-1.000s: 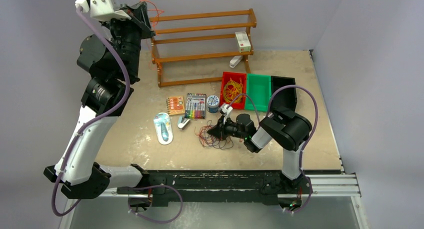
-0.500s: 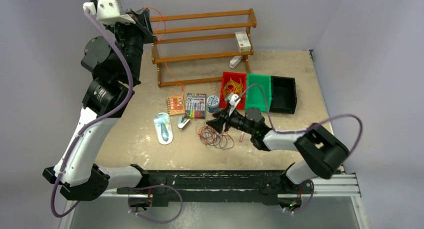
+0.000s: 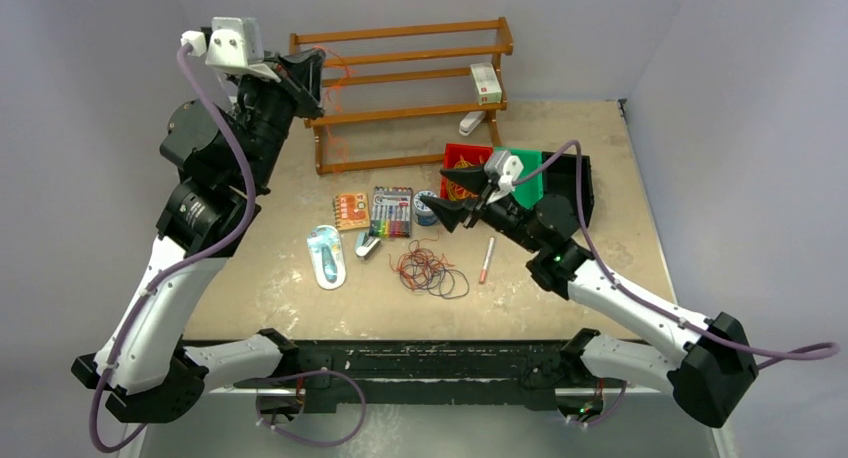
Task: Untangle the cables
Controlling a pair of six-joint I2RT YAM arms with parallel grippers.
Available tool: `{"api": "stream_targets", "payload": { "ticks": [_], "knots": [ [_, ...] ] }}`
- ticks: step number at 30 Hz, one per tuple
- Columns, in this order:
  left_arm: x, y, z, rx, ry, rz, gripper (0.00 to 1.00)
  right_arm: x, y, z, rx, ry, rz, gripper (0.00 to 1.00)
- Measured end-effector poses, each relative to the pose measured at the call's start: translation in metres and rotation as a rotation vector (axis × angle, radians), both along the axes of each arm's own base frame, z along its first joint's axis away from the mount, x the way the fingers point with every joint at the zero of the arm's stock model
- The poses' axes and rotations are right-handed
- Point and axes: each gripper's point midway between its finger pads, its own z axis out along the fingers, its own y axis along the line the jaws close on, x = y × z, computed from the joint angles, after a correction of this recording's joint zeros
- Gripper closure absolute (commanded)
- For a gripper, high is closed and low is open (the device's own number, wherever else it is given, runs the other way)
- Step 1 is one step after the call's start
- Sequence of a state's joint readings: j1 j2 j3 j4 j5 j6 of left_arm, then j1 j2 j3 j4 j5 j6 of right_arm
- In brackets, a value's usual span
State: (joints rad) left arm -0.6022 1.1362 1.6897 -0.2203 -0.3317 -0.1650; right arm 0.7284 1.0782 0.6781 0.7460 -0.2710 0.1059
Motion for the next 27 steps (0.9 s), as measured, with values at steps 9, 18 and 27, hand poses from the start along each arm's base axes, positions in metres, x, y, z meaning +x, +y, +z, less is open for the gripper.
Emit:
{"api": "stream_targets", "payload": {
  "ticks": [9,18,27],
  "knots": [
    [-0.005,-0.025,-0.019,0.021,0.027,-0.133,1.00,-0.005,0.008,0.046,0.028,-0.112,0.054,0.31],
    [-0.015,-0.043,-0.021,0.033,0.024,-0.246,1.00,0.000,0.045,0.056,0.009,-0.157,0.197,0.32],
    [-0.024,-0.052,-0.020,0.033,0.009,-0.319,1.00,0.006,0.067,0.086,0.045,-0.235,0.277,0.32]
  ]
}}
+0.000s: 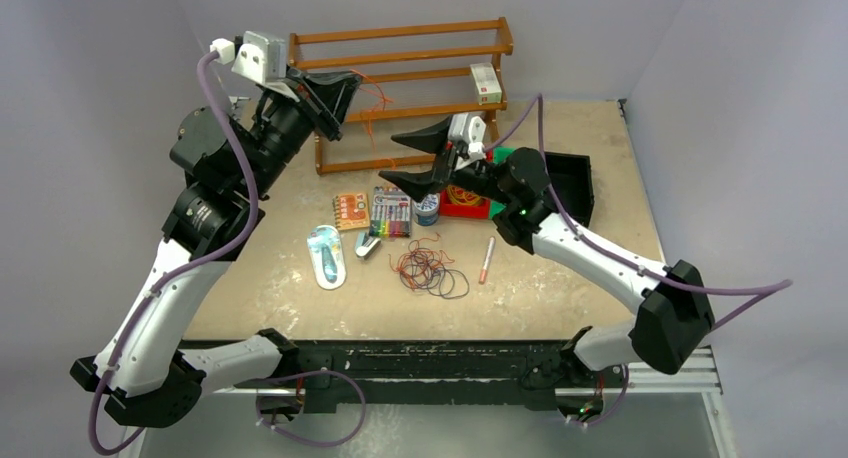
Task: Untangle the cables
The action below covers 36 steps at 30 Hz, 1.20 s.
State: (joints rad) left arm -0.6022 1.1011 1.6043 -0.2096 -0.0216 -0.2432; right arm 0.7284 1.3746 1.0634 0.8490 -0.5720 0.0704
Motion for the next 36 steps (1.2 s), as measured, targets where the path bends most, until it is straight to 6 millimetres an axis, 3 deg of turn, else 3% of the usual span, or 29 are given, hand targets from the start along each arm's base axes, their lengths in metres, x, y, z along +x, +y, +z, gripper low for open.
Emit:
{"api": "stream_targets", "payload": {
  "ticks": [10,16,21,25,30,33,36],
  "knots": [
    [-0.004,-0.004,0.003,-0.004,-0.013,-0.031,1.00,0.016,0.025,-0.024,-0.026,0.045,0.057,0.33],
    [-0.004,-0.005,0.003,-0.002,-0.015,-0.037,1.00,0.013,0.030,-0.014,-0.007,0.036,0.097,0.36],
    [-0.005,-0.006,0.003,-0.001,-0.015,-0.041,1.00,0.006,0.032,-0.006,0.014,0.023,0.145,0.52],
    [-0.004,-0.007,0.001,0.002,-0.012,-0.044,1.00,0.004,0.037,-0.006,0.020,0.034,0.180,0.57],
    [-0.003,-0.008,-0.002,0.006,-0.006,-0.044,1.00,0.003,0.041,-0.010,0.015,0.051,0.212,0.79],
    [-0.003,-0.008,-0.002,0.006,-0.006,-0.044,1.00,0.002,0.042,-0.012,0.013,0.059,0.222,0.96],
    [-0.003,-0.008,-0.002,0.006,-0.006,-0.044,1.00,0.003,0.042,-0.012,0.012,0.064,0.218,1.00]
  ]
}}
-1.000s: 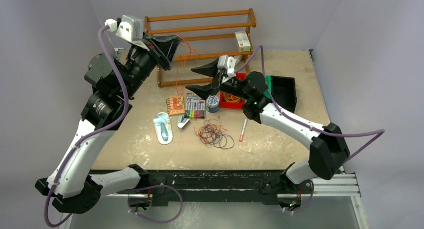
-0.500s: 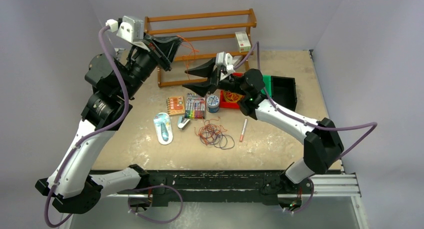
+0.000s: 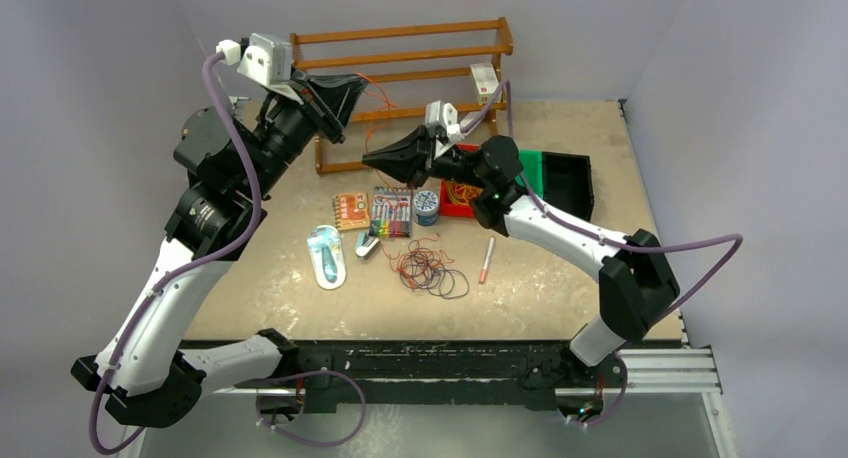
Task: Untangle the cables
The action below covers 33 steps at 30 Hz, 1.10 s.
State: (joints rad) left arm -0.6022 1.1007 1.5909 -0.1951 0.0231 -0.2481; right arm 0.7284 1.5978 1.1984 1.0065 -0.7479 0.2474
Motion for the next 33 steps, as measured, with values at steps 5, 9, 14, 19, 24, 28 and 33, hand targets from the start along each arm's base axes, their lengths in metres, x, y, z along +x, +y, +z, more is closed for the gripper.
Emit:
{"api": "stream_targets", "payload": {
  "ticks": [5,9,14,19,24,28,33],
  "knots": [
    [-0.001,0.001,-0.003,0.002,0.004,0.001,1.00,0.023,-0.004,-0.002,0.004,0.073,-0.123,1.00],
    [-0.003,0.004,-0.014,0.011,0.022,0.008,0.90,0.050,-0.024,-0.003,0.009,0.153,-0.280,1.00],
    [-0.005,0.006,-0.034,0.018,0.060,0.008,0.71,0.082,-0.070,0.007,0.040,0.213,-0.495,1.00],
    [-0.004,0.002,-0.068,0.020,0.132,-0.005,0.61,0.097,-0.117,0.029,0.079,0.222,-0.667,1.00],
    [0.004,-0.008,-0.106,0.029,0.220,-0.020,0.59,0.098,-0.150,0.043,0.095,0.218,-0.801,1.00],
    [0.011,-0.012,-0.126,0.041,0.271,-0.013,0.59,0.104,-0.173,0.039,0.069,0.239,-0.905,1.00],
    [0.025,-0.014,-0.148,0.053,0.328,0.024,0.59,0.116,-0.211,0.023,0.019,0.290,-1.072,1.00]
  ]
}}
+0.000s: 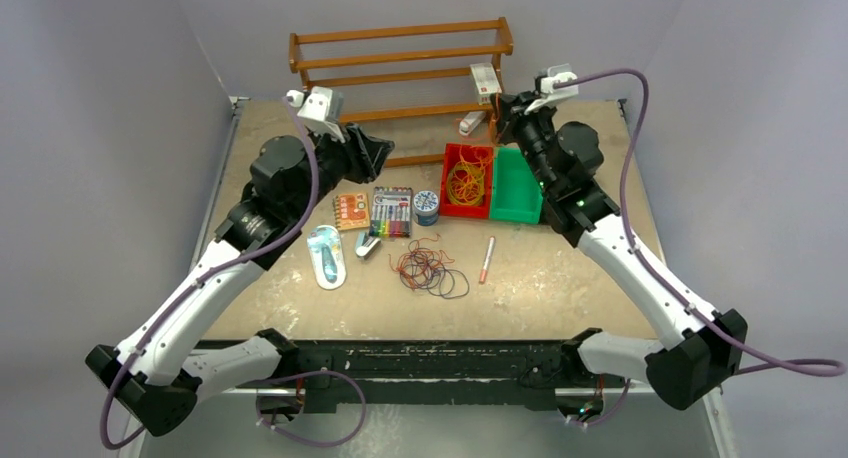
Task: Untangle the cables
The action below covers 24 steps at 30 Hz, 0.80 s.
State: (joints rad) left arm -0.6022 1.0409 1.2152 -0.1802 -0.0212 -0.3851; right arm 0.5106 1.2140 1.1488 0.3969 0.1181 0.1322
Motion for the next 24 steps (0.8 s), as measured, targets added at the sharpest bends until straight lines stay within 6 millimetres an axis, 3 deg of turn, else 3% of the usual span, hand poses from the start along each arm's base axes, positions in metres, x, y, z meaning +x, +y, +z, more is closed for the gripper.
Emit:
{"api": "stream_targets", "payload": {
  "ticks": [10,16,24],
  "knots": [
    [0.023,-0.003,-0.067,0.082,0.146,0.067,0.59,0.021,-0.074,-0.025,-0.033,0.082,-0.232,1.00],
    [0.030,-0.004,-0.086,0.111,0.185,0.086,0.59,0.041,-0.094,-0.053,-0.058,0.149,-0.291,1.00],
    [0.034,-0.005,-0.103,0.140,0.217,0.095,0.59,0.070,-0.108,-0.106,-0.087,0.267,-0.314,1.00]
  ]
}}
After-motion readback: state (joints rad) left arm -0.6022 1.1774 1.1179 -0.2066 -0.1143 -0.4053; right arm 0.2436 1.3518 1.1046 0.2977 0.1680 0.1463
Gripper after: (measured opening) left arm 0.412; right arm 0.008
